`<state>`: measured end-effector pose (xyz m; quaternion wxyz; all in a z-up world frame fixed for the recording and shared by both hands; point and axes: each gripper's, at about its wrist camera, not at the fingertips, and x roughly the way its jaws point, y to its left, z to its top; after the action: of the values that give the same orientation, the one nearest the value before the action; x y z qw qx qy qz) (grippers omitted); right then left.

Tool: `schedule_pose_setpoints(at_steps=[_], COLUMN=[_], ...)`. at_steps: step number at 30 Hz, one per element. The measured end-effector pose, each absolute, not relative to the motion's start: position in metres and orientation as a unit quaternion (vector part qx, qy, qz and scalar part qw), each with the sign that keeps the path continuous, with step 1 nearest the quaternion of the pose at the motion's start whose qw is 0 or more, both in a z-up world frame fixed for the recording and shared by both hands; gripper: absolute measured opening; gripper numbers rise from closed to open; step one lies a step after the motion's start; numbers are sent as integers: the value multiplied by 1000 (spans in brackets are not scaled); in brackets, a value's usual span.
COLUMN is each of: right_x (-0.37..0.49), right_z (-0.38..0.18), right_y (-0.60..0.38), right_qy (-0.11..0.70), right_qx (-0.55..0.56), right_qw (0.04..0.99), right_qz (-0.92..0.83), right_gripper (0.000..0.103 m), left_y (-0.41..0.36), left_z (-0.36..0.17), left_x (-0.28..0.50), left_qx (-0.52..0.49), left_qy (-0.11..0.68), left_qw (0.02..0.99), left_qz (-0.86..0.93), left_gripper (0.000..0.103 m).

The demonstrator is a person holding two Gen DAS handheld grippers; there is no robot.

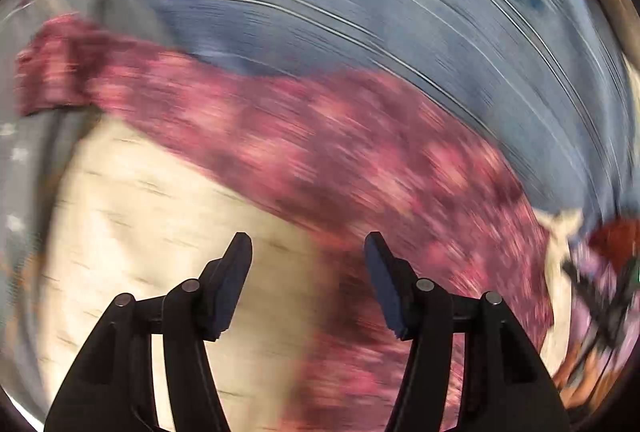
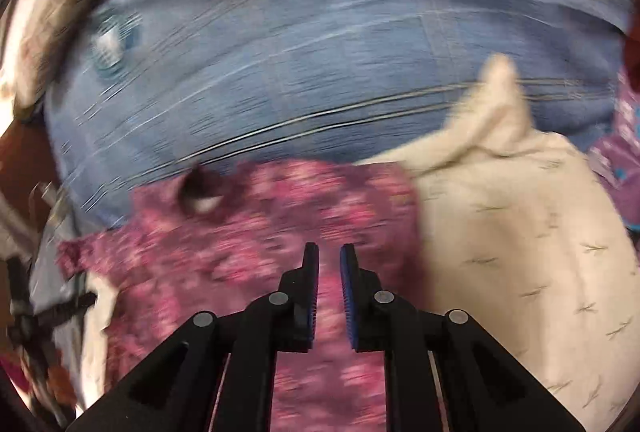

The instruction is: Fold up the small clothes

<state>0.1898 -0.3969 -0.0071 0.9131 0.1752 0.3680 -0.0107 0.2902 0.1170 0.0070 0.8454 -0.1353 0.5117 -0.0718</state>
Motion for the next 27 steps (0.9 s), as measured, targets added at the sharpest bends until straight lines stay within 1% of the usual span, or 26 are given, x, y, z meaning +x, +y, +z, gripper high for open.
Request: schedule_pose_setpoints(at_steps=[2, 5, 8, 11, 16, 18, 20, 21, 22, 23, 24, 27], right_x=[198, 213, 229, 243, 262, 264, 263, 263, 261, 261, 259, 253], right_z=[1, 5, 0, -12, -30, -35, -38, -40, -40, -40, -40, -39], right_y=[-363, -300, -249, -206, -147, -136, -132, -131, -132, -132, -134, -142], right_qy=[379, 389, 408, 429, 451, 455, 457, 456, 455, 453, 451, 445], right_qx=[146, 97, 94, 95, 52, 46, 44, 41, 39, 38, 39, 48], right_qw=[914, 914, 903, 888, 877, 874, 872, 872, 873, 874, 875, 878], right_qz=[13, 57, 97, 132, 157, 165, 171, 171, 170, 170, 171, 169], right_gripper=[29, 39, 40, 40, 40, 40, 40, 40, 40, 40, 40, 40], left_y=[167, 252, 312, 332, 331, 328, 319, 315, 311, 305, 304, 304], left_z=[11, 14, 10, -2, -21, -32, -33, -31, -28, -25, -23, -13], left_x=[307, 320, 329, 344, 376, 390, 400, 405, 409, 412, 413, 405], left_qx=[-173, -270, -360, -414, -435, -449, -439, -424, -399, -385, -374, -379], left_qy=[511, 497, 480, 470, 468, 469, 463, 460, 455, 452, 452, 435], left_qw=[841, 824, 797, 777, 767, 759, 768, 778, 794, 803, 808, 816], left_qz=[-31, 30, 63, 54, 62, 56, 53, 51, 54, 52, 49, 39], left_gripper=[57, 58, 58, 58, 59, 59, 58, 50, 21, 7, 6, 5])
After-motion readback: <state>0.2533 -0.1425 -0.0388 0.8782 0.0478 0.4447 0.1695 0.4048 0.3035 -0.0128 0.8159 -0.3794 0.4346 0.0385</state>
